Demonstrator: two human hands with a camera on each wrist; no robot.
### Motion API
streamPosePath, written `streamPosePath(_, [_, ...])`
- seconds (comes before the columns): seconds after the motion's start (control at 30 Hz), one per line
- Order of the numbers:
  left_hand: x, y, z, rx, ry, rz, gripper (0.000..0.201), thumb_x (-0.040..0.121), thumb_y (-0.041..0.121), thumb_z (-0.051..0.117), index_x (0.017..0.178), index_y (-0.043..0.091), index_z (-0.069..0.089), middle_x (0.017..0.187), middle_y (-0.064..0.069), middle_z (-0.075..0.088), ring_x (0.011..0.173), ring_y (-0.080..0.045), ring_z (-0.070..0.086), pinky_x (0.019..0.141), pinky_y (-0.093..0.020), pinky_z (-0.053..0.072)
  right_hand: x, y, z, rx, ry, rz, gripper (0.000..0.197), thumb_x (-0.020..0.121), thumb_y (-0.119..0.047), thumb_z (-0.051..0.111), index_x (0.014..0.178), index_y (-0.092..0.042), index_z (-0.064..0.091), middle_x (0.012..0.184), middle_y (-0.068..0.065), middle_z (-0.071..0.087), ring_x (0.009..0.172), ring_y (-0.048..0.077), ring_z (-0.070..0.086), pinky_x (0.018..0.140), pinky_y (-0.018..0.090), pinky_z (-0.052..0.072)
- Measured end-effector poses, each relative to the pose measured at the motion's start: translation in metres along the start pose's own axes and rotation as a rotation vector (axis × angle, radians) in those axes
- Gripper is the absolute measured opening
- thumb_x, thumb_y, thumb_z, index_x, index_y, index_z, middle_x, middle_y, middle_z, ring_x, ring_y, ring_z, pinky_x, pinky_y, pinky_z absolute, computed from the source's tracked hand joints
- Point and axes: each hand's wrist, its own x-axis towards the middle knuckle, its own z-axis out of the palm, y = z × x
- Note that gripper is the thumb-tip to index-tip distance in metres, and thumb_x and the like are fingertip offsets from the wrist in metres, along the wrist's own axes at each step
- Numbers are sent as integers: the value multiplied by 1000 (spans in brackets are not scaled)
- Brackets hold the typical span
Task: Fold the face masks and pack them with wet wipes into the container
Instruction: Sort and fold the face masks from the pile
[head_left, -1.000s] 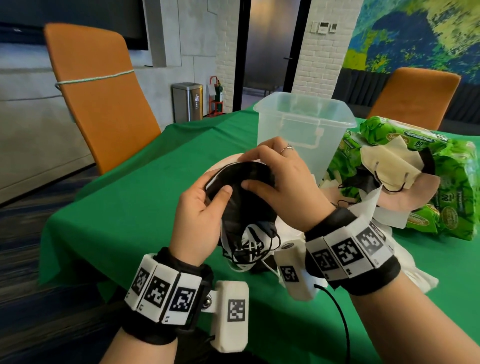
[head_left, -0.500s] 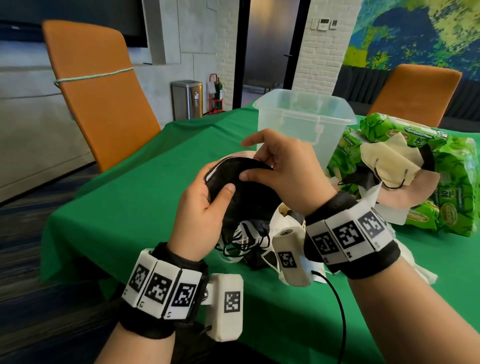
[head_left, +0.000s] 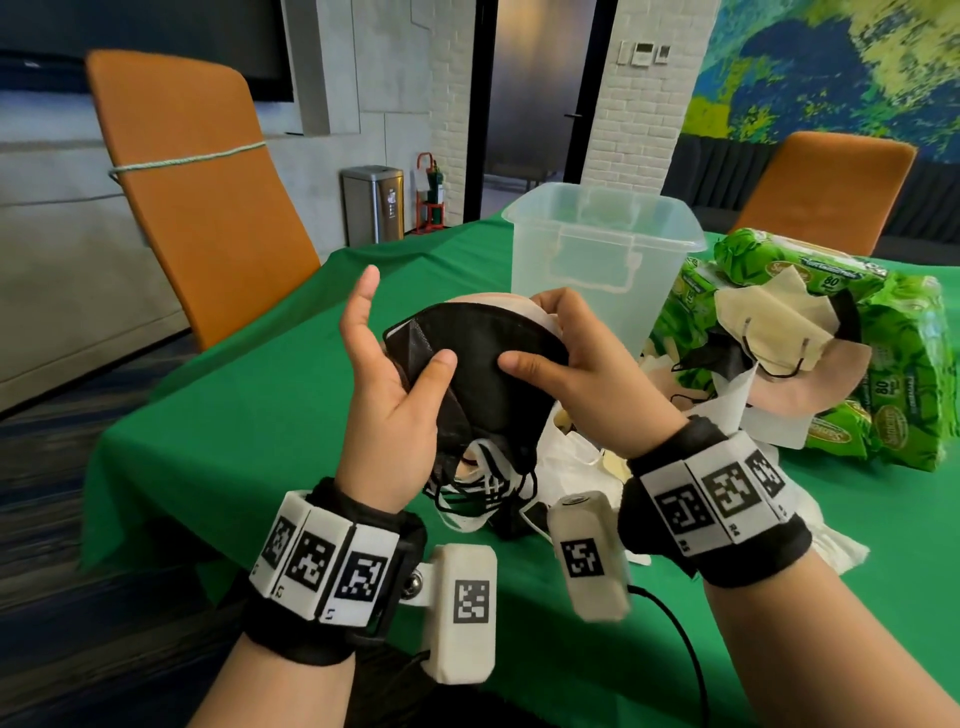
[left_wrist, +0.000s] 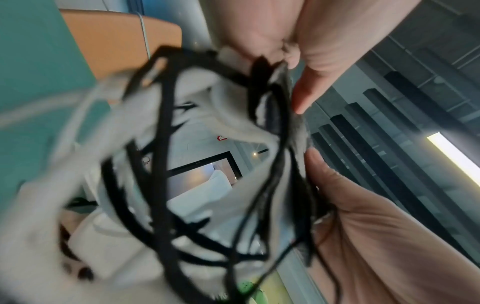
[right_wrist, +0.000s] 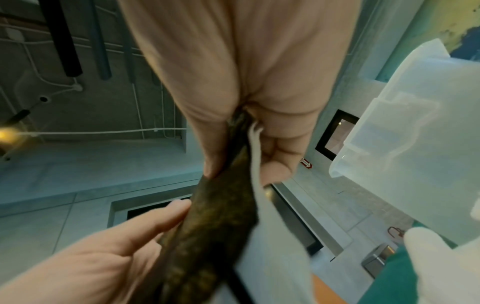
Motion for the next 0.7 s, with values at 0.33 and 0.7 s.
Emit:
streamPosePath(0.33, [1,1,-2,-2,78,14,65,81,-17,57,129,23,38,78,13,72,80,-3,67,74,-23,55,-13,4,-2,98,191,-18,35,71,2,74,87,-24,56,84,-5,51,49,12,52,43,16,43])
streamPosePath(0.7, [0,-4,-7,34,46,31,50,74,1,69,108,35,57,80,-4,66,76,-15,62,73,-34,54,-8,8,-2,-20,183,-16,33,64,-6,81,61,-27,55,79,17,59,62,43,54,56,40,45])
